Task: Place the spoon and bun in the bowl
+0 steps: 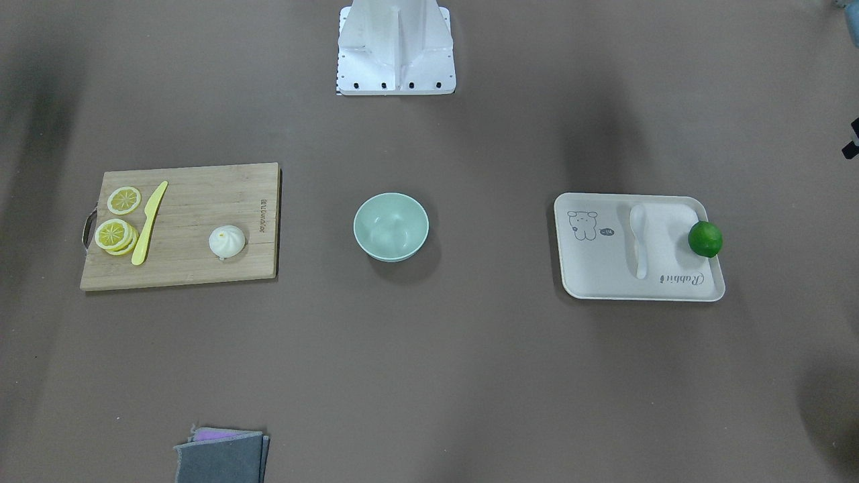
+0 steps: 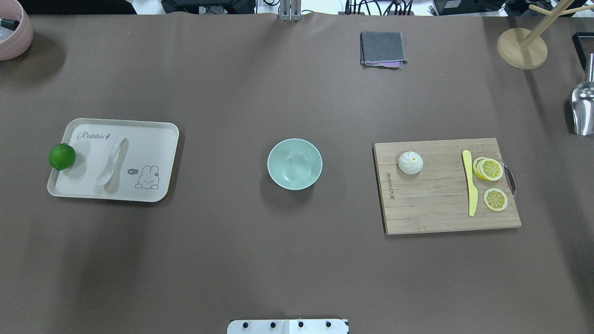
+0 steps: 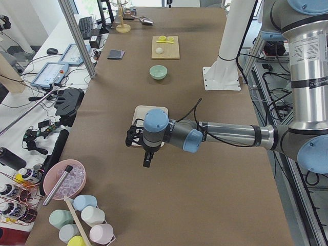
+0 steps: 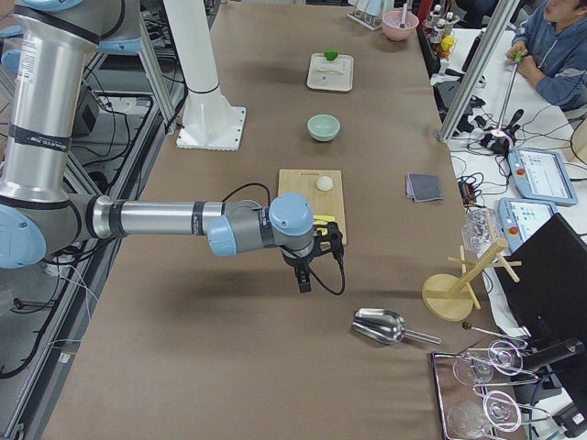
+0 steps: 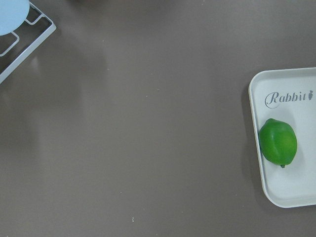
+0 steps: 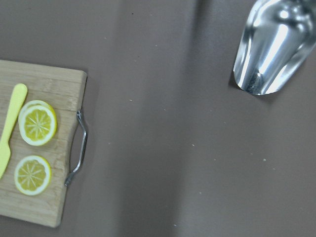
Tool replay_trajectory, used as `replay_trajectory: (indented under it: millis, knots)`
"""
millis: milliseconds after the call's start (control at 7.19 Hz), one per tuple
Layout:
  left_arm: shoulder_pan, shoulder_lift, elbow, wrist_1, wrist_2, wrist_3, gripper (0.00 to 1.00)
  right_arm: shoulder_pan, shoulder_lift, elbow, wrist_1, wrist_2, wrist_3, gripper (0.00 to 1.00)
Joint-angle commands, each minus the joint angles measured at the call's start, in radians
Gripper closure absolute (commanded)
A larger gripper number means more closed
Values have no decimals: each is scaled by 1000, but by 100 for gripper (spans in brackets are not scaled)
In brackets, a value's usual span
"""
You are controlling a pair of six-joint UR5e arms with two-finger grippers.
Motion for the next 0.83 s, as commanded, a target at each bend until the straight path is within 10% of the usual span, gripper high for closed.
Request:
replay_trajectory:
  millis: [0,696]
  knots:
    - [29,-24,-18,-1,1,-110,3,-110,18,25,97,-27,220,1]
    - [260,-237,-2,10,68,-499,3,-159,53,34,99,-48,235,1]
